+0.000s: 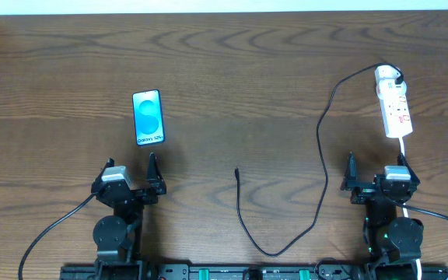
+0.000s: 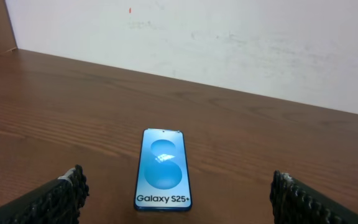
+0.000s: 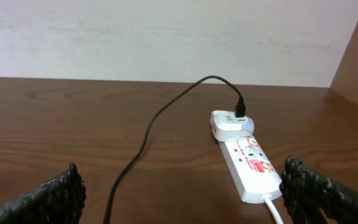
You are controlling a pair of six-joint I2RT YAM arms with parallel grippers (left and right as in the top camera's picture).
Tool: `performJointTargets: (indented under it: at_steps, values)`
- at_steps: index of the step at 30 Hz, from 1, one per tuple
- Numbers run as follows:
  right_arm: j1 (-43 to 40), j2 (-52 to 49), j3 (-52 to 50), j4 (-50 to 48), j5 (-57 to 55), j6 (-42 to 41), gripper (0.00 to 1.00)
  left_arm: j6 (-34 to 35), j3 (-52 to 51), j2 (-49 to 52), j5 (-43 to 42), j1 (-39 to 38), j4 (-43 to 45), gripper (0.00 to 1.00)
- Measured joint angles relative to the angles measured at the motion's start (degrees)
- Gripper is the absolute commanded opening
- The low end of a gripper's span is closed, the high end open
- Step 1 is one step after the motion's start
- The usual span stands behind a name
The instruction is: Plug charger to phone and switch on socket
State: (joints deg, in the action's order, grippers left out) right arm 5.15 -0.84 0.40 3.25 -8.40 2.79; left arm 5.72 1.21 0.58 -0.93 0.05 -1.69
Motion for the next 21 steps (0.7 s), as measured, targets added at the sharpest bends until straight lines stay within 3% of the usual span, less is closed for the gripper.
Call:
performJointTargets:
  at_steps: [10, 16, 21]
  values:
    - [0.00, 0.00, -0.02, 0.00, 0.00, 0.00, 0.99, -2.95, 1.51, 0.02, 1.31, 0.00, 2.27, 0.95]
    - [0.00, 0.00, -0.02, 0.00, 0.02, 0.00, 0.99, -6.01, 11.67, 1.64, 3.39, 0.00, 2.67, 0.95]
    - [0.00, 0.00, -0.02, 0.04, 0.07, 0.00, 0.99, -7.56, 22.49, 8.87, 4.31, 0.00, 2.89, 0.95]
